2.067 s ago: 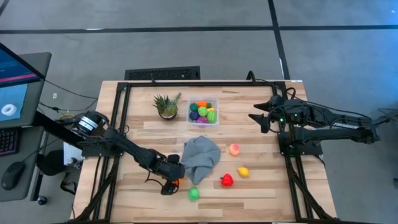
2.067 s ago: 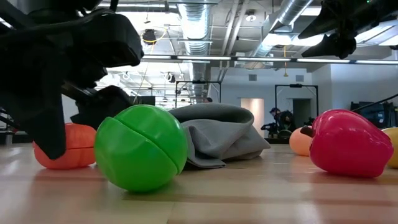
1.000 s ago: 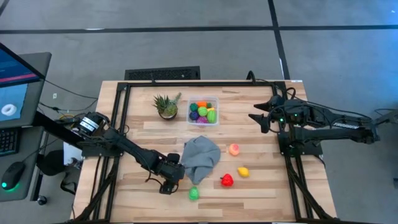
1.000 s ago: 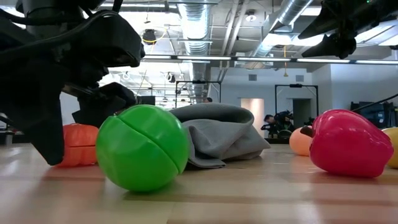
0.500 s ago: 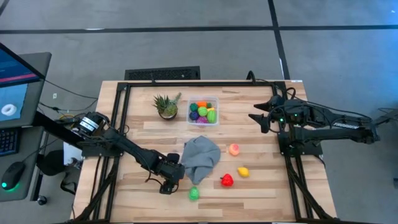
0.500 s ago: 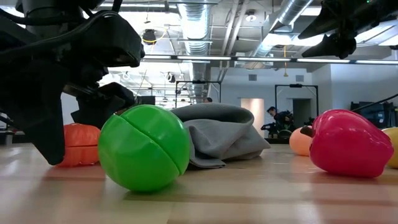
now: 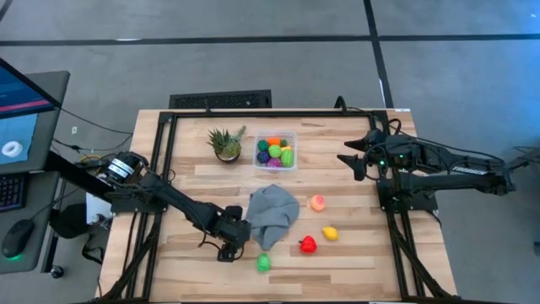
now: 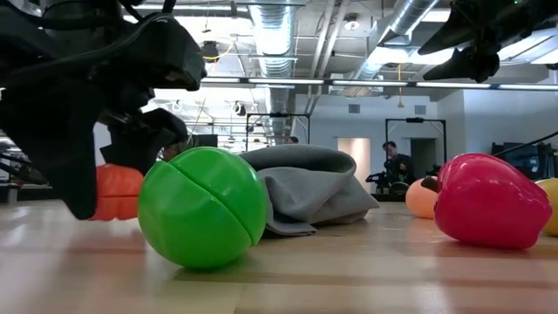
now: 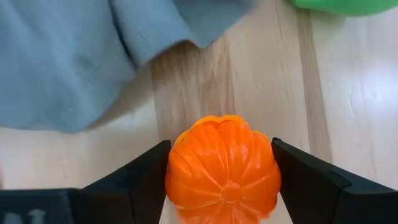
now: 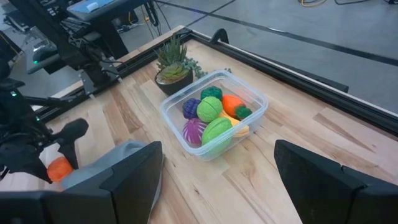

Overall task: Pick and placing Produce into tupperware
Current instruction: Put the orange pumpkin into the transparent container

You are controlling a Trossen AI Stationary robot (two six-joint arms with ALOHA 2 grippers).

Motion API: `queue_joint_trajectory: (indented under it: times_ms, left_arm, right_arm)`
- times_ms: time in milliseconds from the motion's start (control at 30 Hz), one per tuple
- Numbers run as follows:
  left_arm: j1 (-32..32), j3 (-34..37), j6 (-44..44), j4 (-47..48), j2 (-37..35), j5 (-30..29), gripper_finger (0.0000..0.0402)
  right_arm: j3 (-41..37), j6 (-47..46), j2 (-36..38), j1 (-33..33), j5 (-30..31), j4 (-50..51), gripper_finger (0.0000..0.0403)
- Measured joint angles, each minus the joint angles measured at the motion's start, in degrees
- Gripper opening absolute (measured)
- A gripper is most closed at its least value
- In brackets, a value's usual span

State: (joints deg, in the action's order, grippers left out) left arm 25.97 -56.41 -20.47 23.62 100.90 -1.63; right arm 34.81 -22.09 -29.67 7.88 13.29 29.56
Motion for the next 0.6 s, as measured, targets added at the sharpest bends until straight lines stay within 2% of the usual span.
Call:
queue_joint_trajectory:
  times_ms: [600]
  left_arm:
    - [-2.22, -6.62, 0.15, 6.32, -0.02, -0.27, 0.0246]
  right_arm:
    - [0.0, -0.01, 0.0, 0.02, -1.28, -0.02, 0.0333]
